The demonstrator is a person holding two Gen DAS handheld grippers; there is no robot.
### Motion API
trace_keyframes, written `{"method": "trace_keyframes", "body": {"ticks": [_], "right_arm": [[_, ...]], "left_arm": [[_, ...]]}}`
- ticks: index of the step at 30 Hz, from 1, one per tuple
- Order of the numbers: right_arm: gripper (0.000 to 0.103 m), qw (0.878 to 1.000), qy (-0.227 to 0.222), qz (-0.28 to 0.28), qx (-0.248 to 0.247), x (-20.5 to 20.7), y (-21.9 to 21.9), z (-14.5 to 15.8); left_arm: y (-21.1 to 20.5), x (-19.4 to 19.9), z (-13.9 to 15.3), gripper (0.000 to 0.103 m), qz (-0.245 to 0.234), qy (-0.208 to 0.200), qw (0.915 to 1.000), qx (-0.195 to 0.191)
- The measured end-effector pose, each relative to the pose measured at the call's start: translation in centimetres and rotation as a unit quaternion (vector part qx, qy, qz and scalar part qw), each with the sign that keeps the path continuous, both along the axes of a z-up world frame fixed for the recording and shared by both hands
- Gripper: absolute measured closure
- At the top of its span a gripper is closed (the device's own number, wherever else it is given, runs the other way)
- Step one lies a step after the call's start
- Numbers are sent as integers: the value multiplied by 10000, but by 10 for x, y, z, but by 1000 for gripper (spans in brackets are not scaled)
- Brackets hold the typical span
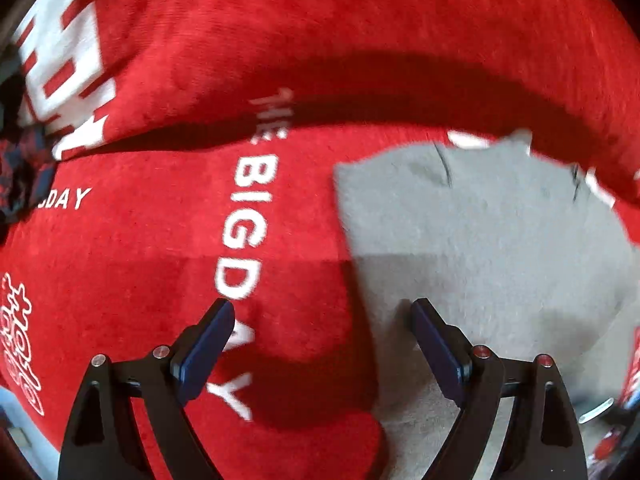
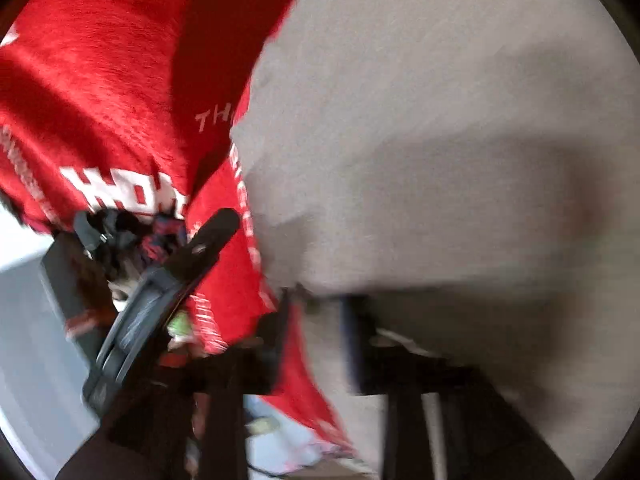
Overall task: Fold small clothes
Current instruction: 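Grasp the other sleeve cuff with the right tool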
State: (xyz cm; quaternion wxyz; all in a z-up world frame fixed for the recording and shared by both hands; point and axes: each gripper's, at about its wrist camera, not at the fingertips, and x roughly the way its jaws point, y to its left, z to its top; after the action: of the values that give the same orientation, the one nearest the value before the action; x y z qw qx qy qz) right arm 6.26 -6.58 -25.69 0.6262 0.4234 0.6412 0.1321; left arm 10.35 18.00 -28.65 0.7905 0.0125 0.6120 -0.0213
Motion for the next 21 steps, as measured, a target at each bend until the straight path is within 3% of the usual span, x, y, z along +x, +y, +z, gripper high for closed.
{"method": "trace_keyframes", "body": {"ticks": [3,6,9,10,11,12,15,16,17,18,20,21], "right_arm": [[51,9928,-149,-614,-1017,-15,-84,23],[51,9707,47,-1627,-1769,-30,-172,29],[51,9597,163,-2195,-1747,-25,-208,19],[60,9586,157,-2241,-1752,-17,-210,17],[72,9592,116,-2207,-1762,-10,-211,17],[96,9618,-9,-2104,-1751,0,-208,20],[95,9626,-974,-1370,-2123,22,-198,49],[95,9602,-1061,-1178,-2299,24,-193,52],[95,9607,-969,-1059,-2375,24,-193,47],[95,9611,-601,-887,-2545,23,-195,34],[90,9494,46,-721,-3056,8,-215,19],[91,9486,85,-806,-3059,0,-221,20]], "left_arm": [[-6,-5,-6,13,40,1,10000,32],[-3,-5,-6,12,234,1,9997,-20],[-3,-6,-6,12,328,28,9995,-1],[-4,-7,-5,12,326,16,9995,43],[-5,-7,-5,12,317,-7,9995,92],[-6,-8,-4,12,313,-27,9994,120],[-7,-7,-5,12,357,-72,9993,127],[-6,-8,-5,12,385,-73,9992,116],[-6,-8,-4,12,416,-60,9990,124],[-8,-8,-1,12,468,-42,9986,233],[-9,-6,10,12,496,-108,9982,318],[-9,-5,17,12,482,-179,9983,267]]}}
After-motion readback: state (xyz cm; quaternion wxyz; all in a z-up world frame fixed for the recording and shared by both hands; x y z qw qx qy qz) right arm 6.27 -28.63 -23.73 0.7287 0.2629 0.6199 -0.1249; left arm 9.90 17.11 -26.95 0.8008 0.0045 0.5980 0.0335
